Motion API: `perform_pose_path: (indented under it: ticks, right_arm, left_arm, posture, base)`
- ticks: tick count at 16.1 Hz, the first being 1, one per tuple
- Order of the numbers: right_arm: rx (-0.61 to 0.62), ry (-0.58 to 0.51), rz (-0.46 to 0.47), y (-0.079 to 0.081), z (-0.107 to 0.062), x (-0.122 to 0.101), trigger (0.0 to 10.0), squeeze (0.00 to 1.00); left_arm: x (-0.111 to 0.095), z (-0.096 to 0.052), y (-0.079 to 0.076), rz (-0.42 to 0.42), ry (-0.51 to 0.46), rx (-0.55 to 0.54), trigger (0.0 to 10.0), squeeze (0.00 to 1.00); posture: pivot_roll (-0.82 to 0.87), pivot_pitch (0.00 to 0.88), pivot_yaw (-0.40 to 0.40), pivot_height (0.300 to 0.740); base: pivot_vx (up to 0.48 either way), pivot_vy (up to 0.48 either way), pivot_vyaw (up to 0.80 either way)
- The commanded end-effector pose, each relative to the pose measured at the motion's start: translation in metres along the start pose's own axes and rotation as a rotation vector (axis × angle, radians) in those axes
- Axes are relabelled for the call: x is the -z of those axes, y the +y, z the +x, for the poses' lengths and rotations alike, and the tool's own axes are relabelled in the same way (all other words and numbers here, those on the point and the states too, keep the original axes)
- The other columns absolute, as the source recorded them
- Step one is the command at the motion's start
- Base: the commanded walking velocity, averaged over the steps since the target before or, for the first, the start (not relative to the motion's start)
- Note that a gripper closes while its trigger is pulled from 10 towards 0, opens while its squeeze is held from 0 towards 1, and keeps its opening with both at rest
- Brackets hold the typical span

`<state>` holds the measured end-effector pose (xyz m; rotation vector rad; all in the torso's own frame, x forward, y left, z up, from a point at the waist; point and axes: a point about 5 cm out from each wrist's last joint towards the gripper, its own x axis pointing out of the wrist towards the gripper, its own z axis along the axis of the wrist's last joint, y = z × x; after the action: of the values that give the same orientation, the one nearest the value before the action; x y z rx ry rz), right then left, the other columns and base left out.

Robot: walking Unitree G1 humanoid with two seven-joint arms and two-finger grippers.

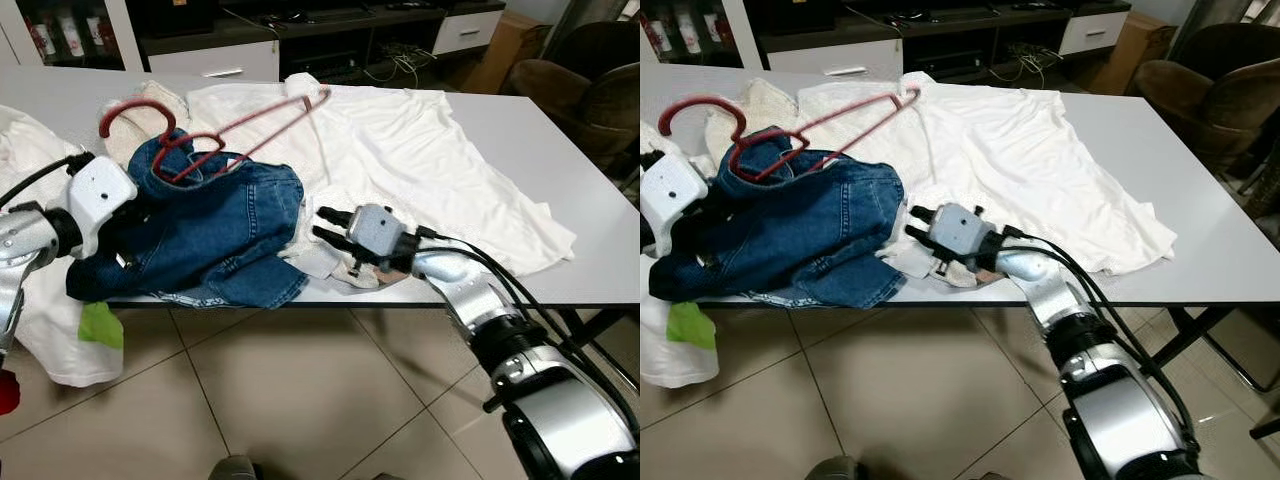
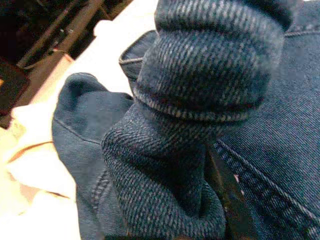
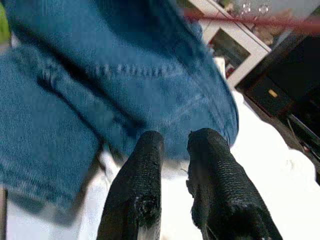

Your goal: Hang hanger

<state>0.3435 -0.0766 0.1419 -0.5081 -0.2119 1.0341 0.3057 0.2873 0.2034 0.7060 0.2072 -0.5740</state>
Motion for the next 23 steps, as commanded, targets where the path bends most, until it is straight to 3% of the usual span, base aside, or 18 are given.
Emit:
perform_pose_path:
  ticks: [1,3,4,5,7,9,10,11,13,14,18,20,23]
  right_arm:
    - [0.014,-0.037,0.017,-0.011,0.004,-0.011,10.0,0.00]
    - [0.014,-0.058,0.038,-0.013,0.010,-0.017,10.0,0.00]
    - [0.012,-0.059,0.038,-0.013,0.010,-0.017,10.0,0.05]
    - [-0.004,-0.047,0.017,-0.011,0.011,-0.016,10.0,0.38]
    - [-0.042,-0.022,0.023,-0.004,0.011,-0.011,10.0,0.00]
    - [-0.063,0.009,0.050,0.002,0.014,-0.004,10.0,0.00]
    - [-0.064,0.019,0.053,0.003,0.015,-0.003,10.0,0.98]
    - [-0.066,0.022,0.057,0.004,0.016,-0.002,10.0,1.00]
    - [-0.072,0.037,0.034,0.007,0.020,-0.002,10.0,1.00]
    - [-0.053,0.025,0.015,0.005,0.023,-0.006,10.0,0.00]
    - [0.090,-0.057,0.122,-0.011,0.024,-0.016,10.0,0.00]
    - [0.221,-0.045,0.122,-0.019,0.011,-0.009,10.0,0.00]
    - [0.305,-0.007,0.151,-0.028,0.000,0.000,10.0,0.00]
  left_arm:
    - [0.001,-0.003,-0.001,-0.004,-0.001,0.029,10.0,0.00]
    - [0.008,-0.002,-0.020,-0.020,0.013,0.122,10.0,0.00]
    - [0.009,-0.002,-0.022,-0.022,0.015,0.130,10.0,0.00]
    - [0.010,0.000,-0.025,-0.024,0.009,0.122,10.0,0.00]
    - [0.007,0.004,-0.020,-0.049,-0.027,0.042,10.0,0.00]
    - [0.000,0.007,-0.004,-0.066,-0.074,-0.087,10.0,0.00]
    - [-0.002,0.008,0.001,-0.074,-0.086,-0.117,10.0,0.00]
    - [-0.004,0.008,0.003,-0.080,-0.096,-0.137,10.0,0.00]
    - [-0.006,0.010,0.006,-0.103,-0.119,-0.170,10.0,0.00]
    - [-0.005,0.013,0.001,-0.112,-0.124,-0.162,10.0,0.00]
    - [-0.004,0.021,-0.012,-0.145,-0.140,-0.150,10.0,0.00]
    - [-0.005,0.025,-0.016,-0.157,-0.150,-0.144,10.0,0.00]
    - [-0.007,0.029,-0.015,-0.154,-0.153,-0.143,10.0,0.00]
  posture:
    - [0.17,0.000,-0.071,0.740]
    - [0.18,0.000,-0.073,0.740]
    - [0.18,0.000,-0.073,0.740]
    - [0.18,0.000,-0.075,0.740]
    - [0.18,0.000,-0.077,0.740]
    - [0.17,0.000,-0.077,0.740]
    - [0.17,0.000,-0.077,0.740]
    - [0.17,0.000,-0.077,0.740]
    - [0.17,0.000,-0.075,0.740]
    - [0.17,0.000,-0.076,0.740]
    - [0.18,0.000,-0.081,0.740]
    - [0.17,0.000,-0.075,0.740]
    - [0.15,0.000,-0.069,0.740]
  base:
    - [0.000,0.000,0.00]
    - [0.000,0.000,0.00]
    - [0.000,0.000,0.00]
    - [0.000,0.000,0.00]
    - [0.000,0.000,0.00]
    - [0.000,0.000,0.00]
    - [0.000,0.000,0.00]
    - [0.000,0.000,0.00]
    - [0.000,0.000,0.00]
    - [0.000,0.000,0.00]
    - [0.000,0.000,0.00]
    - [0.000,0.000,0.40]
    - [0.000,0.000,0.80]
